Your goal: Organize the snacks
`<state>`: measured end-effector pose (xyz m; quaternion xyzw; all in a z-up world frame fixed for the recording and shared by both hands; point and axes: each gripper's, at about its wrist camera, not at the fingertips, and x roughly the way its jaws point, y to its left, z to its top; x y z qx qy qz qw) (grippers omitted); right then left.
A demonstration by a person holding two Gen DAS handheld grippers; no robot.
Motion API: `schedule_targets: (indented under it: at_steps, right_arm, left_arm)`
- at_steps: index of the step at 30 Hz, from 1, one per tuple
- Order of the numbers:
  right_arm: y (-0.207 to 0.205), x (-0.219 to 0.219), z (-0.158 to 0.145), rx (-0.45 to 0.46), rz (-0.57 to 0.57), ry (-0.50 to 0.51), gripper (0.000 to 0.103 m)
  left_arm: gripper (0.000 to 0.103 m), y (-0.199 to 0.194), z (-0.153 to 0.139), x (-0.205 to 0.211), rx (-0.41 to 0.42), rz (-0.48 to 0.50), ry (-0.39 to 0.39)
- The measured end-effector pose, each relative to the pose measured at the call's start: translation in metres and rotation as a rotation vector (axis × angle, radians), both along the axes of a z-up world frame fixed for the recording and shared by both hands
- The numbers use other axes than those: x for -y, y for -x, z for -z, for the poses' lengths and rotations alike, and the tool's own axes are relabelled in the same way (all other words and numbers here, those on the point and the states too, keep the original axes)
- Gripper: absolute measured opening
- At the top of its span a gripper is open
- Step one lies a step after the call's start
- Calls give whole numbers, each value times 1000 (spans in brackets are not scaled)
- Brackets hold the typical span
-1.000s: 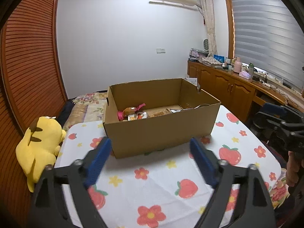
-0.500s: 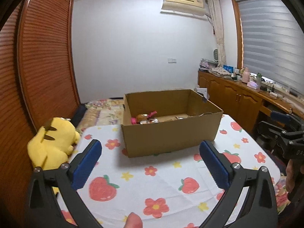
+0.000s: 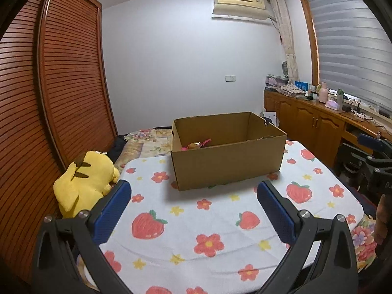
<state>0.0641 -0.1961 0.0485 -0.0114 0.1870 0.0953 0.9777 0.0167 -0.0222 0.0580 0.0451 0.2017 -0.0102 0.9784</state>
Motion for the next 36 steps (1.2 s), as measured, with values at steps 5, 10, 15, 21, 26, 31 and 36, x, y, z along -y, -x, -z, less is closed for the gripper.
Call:
schedule_targets:
  at_steps: [5, 10, 15, 21, 26, 31, 36]
  right_arm:
    - [15, 3, 4, 3, 12, -12, 103]
    - [28, 7, 9, 15, 29, -17, 103]
    - [34, 10, 14, 22, 40, -24, 103]
    - [39, 10, 25, 21, 53, -16, 103]
    - [41, 11, 37, 8, 65, -6, 103]
    - [39, 10, 44, -10, 62, -11, 103]
    - [40, 9, 43, -10, 57, -9, 103]
  left_arm:
    - [103, 12, 6, 1, 6, -12, 5]
    - [103, 15, 13, -1, -2, -24, 15]
    - [103, 17, 20, -5, -1, -39, 21]
    - [103, 23, 25, -8, 16, -56, 18]
    - [103, 26, 34, -9, 11, -66, 15]
    - [103, 26, 44, -12, -10, -71, 22]
    - [103, 27, 46, -11, -16, -69, 21]
